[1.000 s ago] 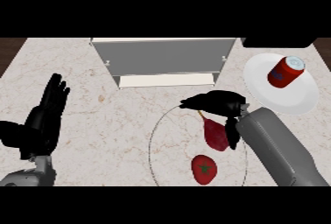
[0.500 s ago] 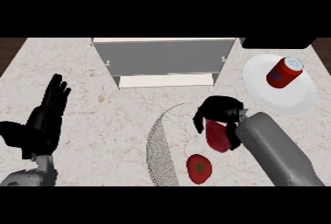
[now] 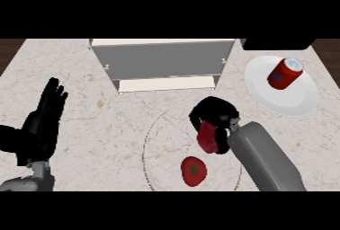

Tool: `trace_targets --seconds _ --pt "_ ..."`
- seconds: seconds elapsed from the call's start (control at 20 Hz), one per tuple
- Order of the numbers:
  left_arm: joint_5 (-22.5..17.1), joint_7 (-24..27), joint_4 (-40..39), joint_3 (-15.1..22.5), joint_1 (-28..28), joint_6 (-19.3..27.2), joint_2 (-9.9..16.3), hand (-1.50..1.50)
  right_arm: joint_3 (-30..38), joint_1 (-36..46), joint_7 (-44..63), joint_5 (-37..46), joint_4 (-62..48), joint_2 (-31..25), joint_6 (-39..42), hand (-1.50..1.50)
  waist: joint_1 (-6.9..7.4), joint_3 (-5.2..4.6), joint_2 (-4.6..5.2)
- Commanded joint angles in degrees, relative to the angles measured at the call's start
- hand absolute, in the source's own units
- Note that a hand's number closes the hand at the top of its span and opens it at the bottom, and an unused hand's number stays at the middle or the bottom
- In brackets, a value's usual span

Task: Pick the pear from the placemat and place it in the tiered shelf

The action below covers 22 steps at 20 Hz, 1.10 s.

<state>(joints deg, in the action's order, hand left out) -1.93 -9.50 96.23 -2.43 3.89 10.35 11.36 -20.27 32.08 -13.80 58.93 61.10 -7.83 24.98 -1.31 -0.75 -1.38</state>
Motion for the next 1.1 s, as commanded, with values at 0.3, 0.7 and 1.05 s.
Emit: trace_targets --seconds 0.3,0.7,1.05 --pt "0.1 1.2 -1.4 0.3 0.4 -0.7 -0.1 0.0 -1.3 -4.0 42.3 -7.0 10.5 7.7 -11.2 1.5 2.24 0.66 0.5" --pt "0.5 0.9 -1.2 2.6 0.3 -1.4 -1.2 0.0 -8.1 5.8 68.1 -15.7 28.0 7.8 -28.0 1.5 4.11 0.64 -0.11" --pt "0.7 -0.1 -0.6 1.4 0.9 -0.5 -0.8 0.0 -14.0 19.8 95.6 -6.9 34.6 7.8 -30.0 1.5 2.66 0.56 0.03"
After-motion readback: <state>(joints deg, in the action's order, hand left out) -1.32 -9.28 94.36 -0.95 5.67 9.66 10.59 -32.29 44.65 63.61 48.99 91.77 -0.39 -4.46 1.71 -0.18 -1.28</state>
